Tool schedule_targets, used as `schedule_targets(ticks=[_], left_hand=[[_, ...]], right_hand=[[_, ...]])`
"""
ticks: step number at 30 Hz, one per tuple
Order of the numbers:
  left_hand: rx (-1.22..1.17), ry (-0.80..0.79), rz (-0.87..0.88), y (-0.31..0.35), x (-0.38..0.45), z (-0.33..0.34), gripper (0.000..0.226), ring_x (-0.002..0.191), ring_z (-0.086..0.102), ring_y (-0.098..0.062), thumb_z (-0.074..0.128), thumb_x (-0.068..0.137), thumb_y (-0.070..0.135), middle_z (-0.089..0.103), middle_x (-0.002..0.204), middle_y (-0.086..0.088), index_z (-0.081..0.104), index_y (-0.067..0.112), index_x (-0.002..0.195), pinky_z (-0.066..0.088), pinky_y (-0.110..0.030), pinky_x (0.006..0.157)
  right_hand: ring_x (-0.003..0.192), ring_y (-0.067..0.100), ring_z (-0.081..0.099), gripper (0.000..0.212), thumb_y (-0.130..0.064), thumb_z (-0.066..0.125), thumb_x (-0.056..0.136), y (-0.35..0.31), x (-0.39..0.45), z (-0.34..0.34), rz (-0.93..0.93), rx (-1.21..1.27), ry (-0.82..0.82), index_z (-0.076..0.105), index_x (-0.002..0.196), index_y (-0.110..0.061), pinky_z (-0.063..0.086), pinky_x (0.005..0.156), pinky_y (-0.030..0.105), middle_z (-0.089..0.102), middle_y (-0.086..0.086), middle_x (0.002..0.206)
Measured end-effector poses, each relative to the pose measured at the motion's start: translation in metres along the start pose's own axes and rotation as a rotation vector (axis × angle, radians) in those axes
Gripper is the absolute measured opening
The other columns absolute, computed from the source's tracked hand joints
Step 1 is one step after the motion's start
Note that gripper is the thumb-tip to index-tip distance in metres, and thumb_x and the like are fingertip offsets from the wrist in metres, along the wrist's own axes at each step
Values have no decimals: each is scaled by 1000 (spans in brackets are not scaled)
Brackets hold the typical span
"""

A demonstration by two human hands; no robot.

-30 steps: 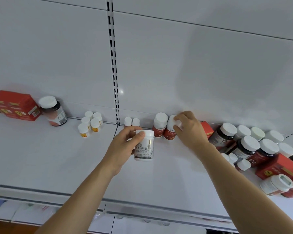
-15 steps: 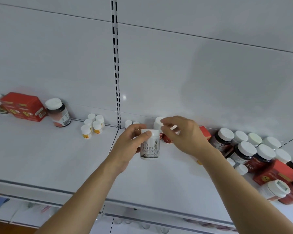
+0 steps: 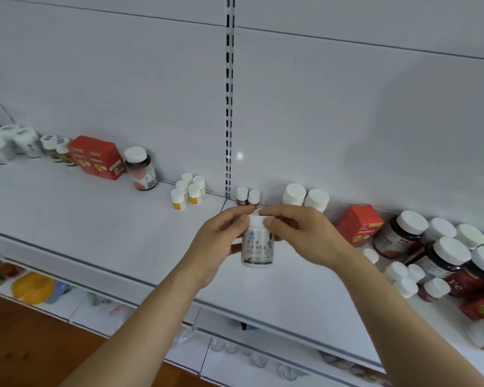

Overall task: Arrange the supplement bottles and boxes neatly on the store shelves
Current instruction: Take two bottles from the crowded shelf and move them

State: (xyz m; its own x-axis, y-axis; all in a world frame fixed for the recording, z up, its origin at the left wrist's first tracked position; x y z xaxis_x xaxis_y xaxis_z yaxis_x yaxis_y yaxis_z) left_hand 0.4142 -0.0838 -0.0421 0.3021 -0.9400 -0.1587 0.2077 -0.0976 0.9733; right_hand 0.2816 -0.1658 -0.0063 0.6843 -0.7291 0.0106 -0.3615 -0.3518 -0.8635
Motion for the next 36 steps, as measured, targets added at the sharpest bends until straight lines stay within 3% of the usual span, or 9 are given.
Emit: schedule_targets(ticks=[4,9,14,16,19,21,24,33,36], left_hand=[[61,111,29,2,-9,-32,18,104,68,-19,61,98,23,68,115,-9,69,27,114,57,-46,92],[79,136,88,15,-22,-80,18,102,70,-18,64,96,25,71,111,-4,68,24,113,57,-46,92],[219,240,162,40,-42,-168,11,93,72,-15,63,96,19,75,99,2,71,18,104,59,-41,87],[356,295,206,51,-50,-212,7,90,69,-6,65,94,23,74,92,10,72,23,96,57,-33,86],[572,365,275,66,-67,-272,5,91,61,8,63,95,29,69,97,20,68,30,97,45,-8,79],[695,422,329,73,-78,-307,16,95,59,3,61,97,31,67,108,17,68,26,110,45,-13,87],[838,490,342,79,-88,-354,29,111,55,-6,58,98,33,63,123,12,64,21,124,39,-19,94],[1017,582,316,94,-56,-471,32,123,52,-14,58,98,31,62,131,2,64,16,126,33,-18,99],[1050,601,286,103,-38,-507,33,126,50,-15,57,98,31,61,133,2,64,15,127,31,-18,100]], right_hand=[[89,10,73,26,-32,69,94,-13,2,22,22,40,-29,72,119,-25,58,91,39,76,-5,101],[88,14,73,26,-48,76,81,-45,13,56,22,-8,-21,73,105,-37,60,83,51,77,-9,94],[77,0,68,15,-36,78,83,-97,33,113,-22,-77,69,73,97,-39,53,63,21,73,-18,82],[75,-1,67,14,-38,79,82,-115,43,139,-28,-86,95,73,94,-42,50,60,17,72,-20,81],[76,-3,66,15,-35,80,83,-143,59,177,-72,-110,145,72,94,-42,48,62,10,68,-30,79],[77,-5,65,16,-30,80,84,-159,70,204,-98,-104,174,73,97,-36,45,63,6,67,-28,78],[82,-2,66,20,-25,80,84,-181,93,244,-159,-115,191,73,102,-29,47,68,6,70,-16,100],[86,0,67,23,-24,79,83,-222,202,329,-290,-176,185,73,106,-23,54,75,13,69,-7,110],[84,-2,66,21,-24,79,84,-228,248,351,-272,-142,182,73,104,-26,48,72,4,69,-8,109]])
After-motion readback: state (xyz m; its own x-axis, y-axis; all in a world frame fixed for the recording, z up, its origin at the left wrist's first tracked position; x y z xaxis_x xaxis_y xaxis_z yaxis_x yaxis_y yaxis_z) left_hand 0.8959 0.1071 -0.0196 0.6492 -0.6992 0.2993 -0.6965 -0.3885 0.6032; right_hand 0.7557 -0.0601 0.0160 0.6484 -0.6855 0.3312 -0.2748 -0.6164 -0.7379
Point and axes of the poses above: each hand's wrist, its own x-axis towards the middle knuckle, its own z-axis out of the palm, y = z × x, the point moved 10 cm from there along x, towards the middle knuckle
